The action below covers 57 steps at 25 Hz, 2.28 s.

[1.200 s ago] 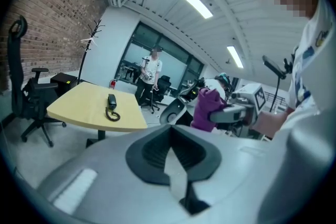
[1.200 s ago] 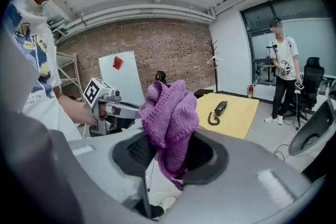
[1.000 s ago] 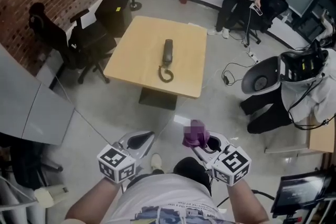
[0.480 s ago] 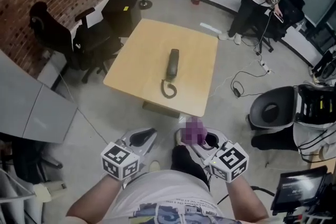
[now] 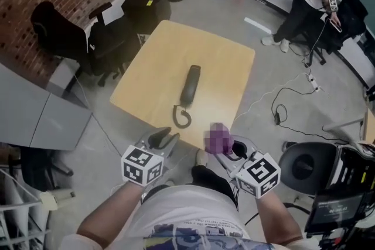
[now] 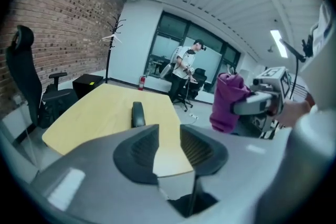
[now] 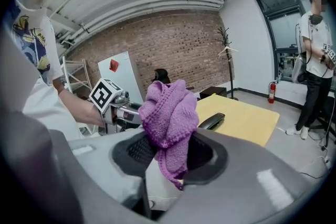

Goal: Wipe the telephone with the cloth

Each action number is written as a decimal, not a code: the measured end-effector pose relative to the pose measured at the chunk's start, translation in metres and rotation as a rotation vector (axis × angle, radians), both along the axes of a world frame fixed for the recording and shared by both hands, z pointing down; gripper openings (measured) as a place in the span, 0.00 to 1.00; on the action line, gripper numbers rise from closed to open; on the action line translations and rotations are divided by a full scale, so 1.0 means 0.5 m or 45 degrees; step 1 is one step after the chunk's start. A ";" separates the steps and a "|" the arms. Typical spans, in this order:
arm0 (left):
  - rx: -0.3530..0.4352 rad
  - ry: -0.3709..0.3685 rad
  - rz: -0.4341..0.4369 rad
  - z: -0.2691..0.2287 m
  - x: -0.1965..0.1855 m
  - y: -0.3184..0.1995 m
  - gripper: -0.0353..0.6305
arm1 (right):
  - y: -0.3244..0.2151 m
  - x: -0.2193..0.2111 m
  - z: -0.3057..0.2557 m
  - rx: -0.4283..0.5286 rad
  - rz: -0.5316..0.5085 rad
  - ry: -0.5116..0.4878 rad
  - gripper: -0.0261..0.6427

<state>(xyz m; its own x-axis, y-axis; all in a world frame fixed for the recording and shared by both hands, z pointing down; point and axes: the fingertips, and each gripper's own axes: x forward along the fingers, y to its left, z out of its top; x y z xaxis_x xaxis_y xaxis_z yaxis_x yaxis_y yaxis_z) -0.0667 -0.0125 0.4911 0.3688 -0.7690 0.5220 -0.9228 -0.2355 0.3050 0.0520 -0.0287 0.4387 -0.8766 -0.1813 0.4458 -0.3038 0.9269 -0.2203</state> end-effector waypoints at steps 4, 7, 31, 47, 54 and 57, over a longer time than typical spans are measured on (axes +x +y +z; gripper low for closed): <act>-0.043 -0.065 -0.058 0.018 0.003 -0.068 0.26 | -0.058 0.009 0.012 -0.025 -0.053 0.001 0.23; -0.088 -0.130 -0.112 0.039 -0.008 -0.105 0.29 | -0.087 0.014 0.025 -0.060 -0.087 0.003 0.23; -0.345 -0.324 -0.238 0.292 -0.078 -0.444 0.48 | -0.169 0.127 0.076 -0.166 0.134 0.097 0.23; -0.314 -0.300 -0.215 0.288 -0.077 -0.447 0.44 | -0.203 0.103 0.070 -0.141 0.134 0.096 0.23; -0.160 -0.243 -0.134 0.182 -0.065 -0.414 0.44 | -0.227 0.063 0.033 -0.067 0.129 0.081 0.23; -0.057 -0.232 -0.099 0.126 -0.055 -0.393 0.44 | -0.242 0.043 0.002 -0.015 0.121 0.054 0.23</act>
